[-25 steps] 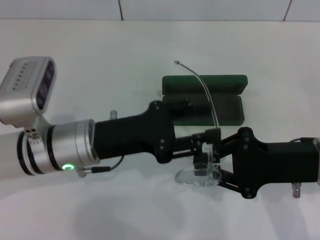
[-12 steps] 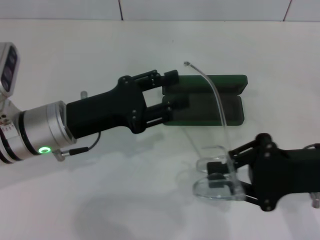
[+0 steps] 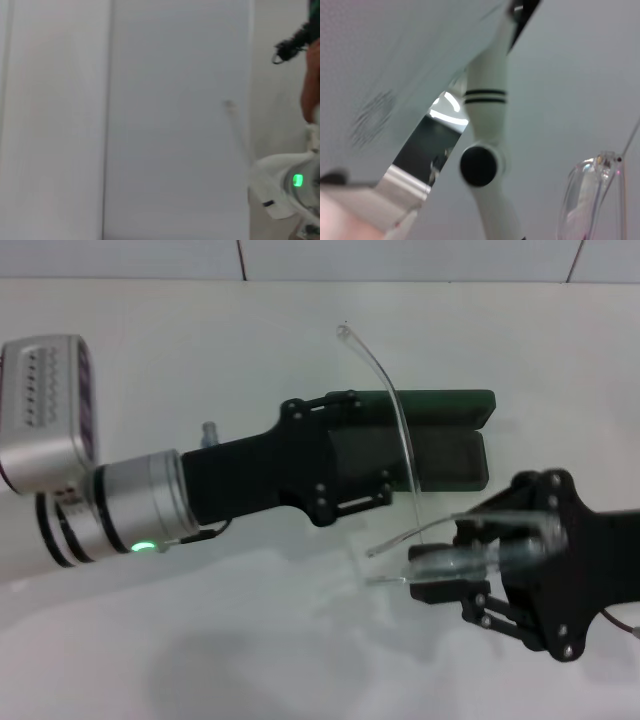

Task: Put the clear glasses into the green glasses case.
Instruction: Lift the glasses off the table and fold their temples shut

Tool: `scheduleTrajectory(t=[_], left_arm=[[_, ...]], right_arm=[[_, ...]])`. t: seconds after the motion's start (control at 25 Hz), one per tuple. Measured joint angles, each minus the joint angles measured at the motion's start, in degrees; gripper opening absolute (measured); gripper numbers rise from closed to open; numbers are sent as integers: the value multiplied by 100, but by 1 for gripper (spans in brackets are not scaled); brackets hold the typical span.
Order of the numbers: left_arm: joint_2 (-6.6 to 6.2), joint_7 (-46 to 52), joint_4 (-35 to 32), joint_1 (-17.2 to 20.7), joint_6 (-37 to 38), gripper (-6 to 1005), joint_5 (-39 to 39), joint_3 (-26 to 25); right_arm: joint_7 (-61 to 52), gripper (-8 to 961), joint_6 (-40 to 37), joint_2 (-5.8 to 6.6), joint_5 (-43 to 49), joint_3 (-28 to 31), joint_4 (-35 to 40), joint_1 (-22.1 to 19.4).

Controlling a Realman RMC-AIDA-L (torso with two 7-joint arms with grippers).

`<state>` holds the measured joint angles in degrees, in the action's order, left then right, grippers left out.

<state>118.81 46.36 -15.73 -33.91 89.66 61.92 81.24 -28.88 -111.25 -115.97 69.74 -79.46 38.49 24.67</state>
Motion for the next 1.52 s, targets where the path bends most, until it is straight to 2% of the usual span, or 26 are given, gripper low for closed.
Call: scheduleTrajectory(t=[0.08,0.2,0.72,1.52], left_arm=[[70,-282,-130,38,9,618,56,14],[91,-462,-233,75,25,618,61,14],[154,-1216,-204,215,368,619,-286,6],[126,-1507,-227,439,777,619,-403,-18]], right_arm=[[-374,129,-38,0,-112,-1,-282,168],[-904,130,-40,7,-194,-4,-630,364],[-1353,138,15,-7,-210,-13,-1475,544],[-1881,149,638,31,-81,-315,-1671,588]])
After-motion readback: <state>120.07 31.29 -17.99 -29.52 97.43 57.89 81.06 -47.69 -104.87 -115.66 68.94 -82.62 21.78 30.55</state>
